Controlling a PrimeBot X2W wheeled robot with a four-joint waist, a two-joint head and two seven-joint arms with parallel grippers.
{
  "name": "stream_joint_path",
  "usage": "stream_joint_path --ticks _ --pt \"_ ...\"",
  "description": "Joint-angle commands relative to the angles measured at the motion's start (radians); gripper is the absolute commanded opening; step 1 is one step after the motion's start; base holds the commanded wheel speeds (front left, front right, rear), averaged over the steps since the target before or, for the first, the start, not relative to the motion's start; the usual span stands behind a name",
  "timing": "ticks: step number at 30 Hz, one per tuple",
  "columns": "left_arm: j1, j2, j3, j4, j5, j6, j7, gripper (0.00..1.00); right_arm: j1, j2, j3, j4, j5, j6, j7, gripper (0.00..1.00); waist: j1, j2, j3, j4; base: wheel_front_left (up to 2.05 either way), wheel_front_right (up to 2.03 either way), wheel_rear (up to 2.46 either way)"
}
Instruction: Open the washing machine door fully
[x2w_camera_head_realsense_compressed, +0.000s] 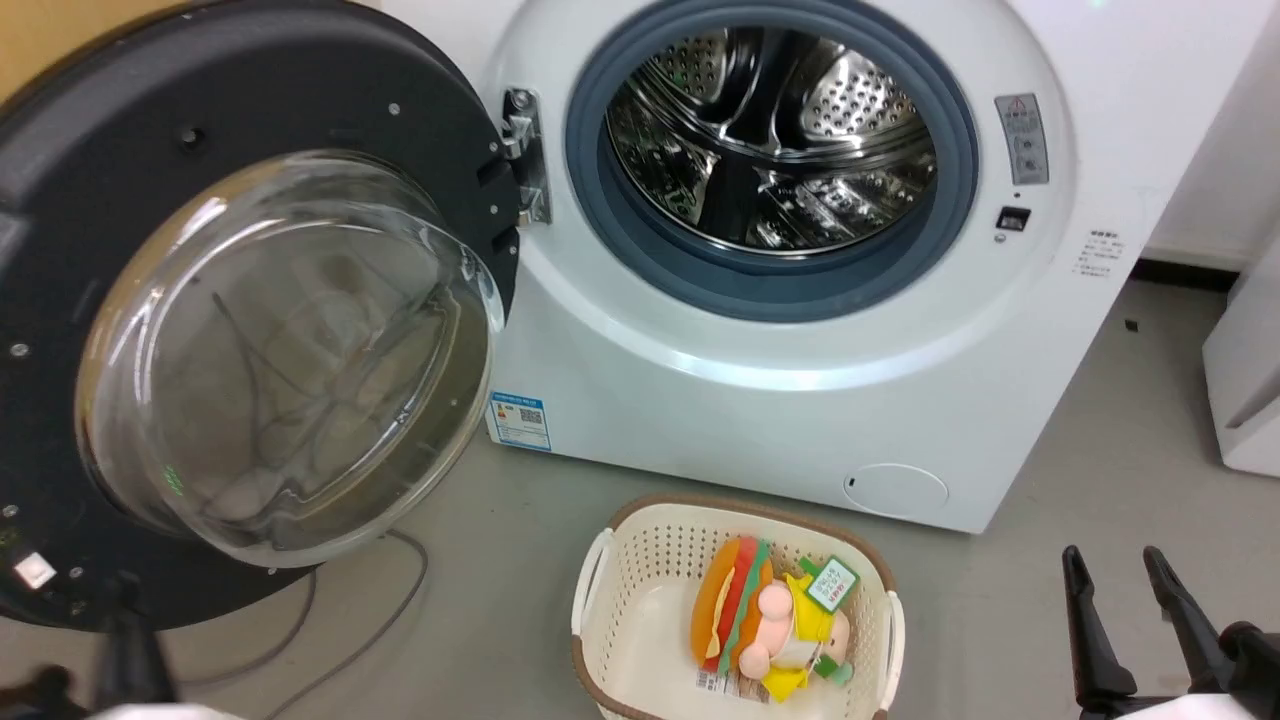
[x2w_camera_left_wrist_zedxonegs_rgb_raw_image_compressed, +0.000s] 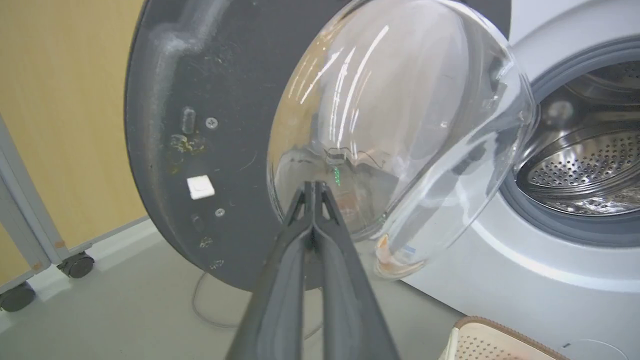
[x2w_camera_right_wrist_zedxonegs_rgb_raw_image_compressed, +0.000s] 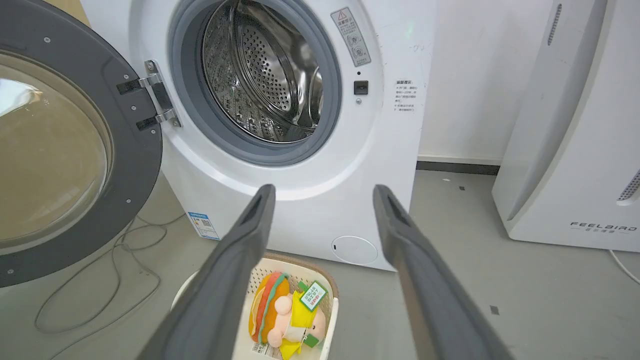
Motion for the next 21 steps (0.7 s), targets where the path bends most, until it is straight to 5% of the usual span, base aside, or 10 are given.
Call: stream_joint_path --ticks 1,2,3,21 --pt "0.023 -0.018 -0.018 -0.018 0.01 0.001 -0.004 0.48 0.012 0.003 -0.002 0.001 0.006 0.001 0.006 1.0 0.0 0.0 -0.009 0.005 0.0 0.0 0.0" --pt "0.037 -0.033 -0.034 -0.028 0.013 0.003 0.005 0.83 0.013 0.003 -0.002 -0.002 0.003 0.001 0.006 1.0 0.0 0.0 -0.011 0.007 0.0 0.0 0.0" --pt "0.049 -0.044 -0.053 -0.039 0.018 0.004 0.019 1.0 0.014 0.003 -0.003 -0.005 0.002 0.001 0.006 1.0 0.0 0.0 -0.013 0.009 0.0 0.0 0.0" --pt "0.055 -0.107 -0.384 -0.189 0.215 -0.01 0.118 1.0 0.01 0.003 0.036 -0.041 -0.044 0.001 0.022 1.0 0.0 0.0 -0.012 -0.113 0.0 0.0 0.0"
